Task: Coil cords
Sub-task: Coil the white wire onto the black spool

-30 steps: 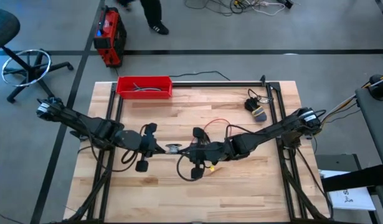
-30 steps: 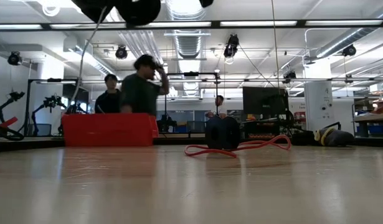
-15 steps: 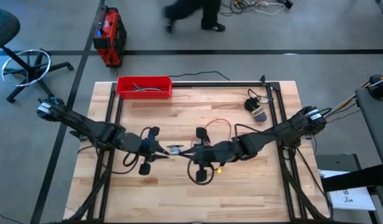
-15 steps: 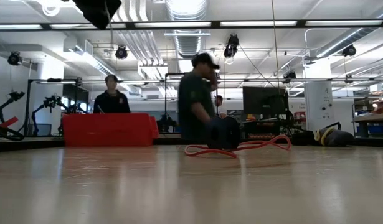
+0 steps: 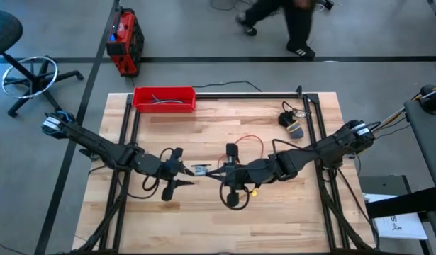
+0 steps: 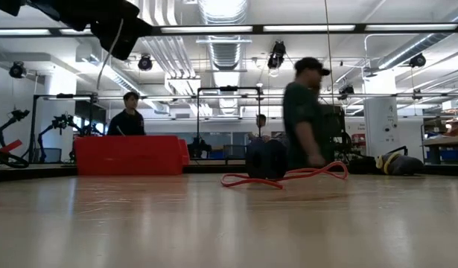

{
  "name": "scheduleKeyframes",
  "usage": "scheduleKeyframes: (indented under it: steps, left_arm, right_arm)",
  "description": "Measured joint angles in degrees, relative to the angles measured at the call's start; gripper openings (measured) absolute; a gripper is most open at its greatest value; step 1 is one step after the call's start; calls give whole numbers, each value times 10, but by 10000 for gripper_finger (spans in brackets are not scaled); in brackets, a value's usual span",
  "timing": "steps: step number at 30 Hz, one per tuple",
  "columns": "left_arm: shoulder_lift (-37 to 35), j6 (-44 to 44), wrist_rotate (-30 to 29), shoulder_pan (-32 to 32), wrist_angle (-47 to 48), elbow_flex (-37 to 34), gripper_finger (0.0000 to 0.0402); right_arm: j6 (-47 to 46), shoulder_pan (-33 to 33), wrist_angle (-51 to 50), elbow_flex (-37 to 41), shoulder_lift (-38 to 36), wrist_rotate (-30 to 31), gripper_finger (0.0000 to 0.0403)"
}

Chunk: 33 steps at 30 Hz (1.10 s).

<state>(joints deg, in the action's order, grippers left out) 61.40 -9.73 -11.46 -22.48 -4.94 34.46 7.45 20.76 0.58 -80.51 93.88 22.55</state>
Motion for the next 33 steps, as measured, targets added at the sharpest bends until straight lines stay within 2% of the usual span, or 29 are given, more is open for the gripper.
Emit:
scheduleKeyframes:
  steps: [6,12,21,33]
  left_arm:
    - [-9,1,-3,0,60,9,143]
    - [-33,-4,-37,0,138,26,141]
    - [-67,-18,-36,0,128,6,120]
    - [-24,-13,-26,0,76,-26,76]
  right_arm:
    - [-1,5,-8,0,-6,-6,0]
    - [-8,8,-24,0,-9,-6,0]
    - [-9,14,-26,0,-10,-6,0]
    - [-9,14,-19,0,-10,-6,0]
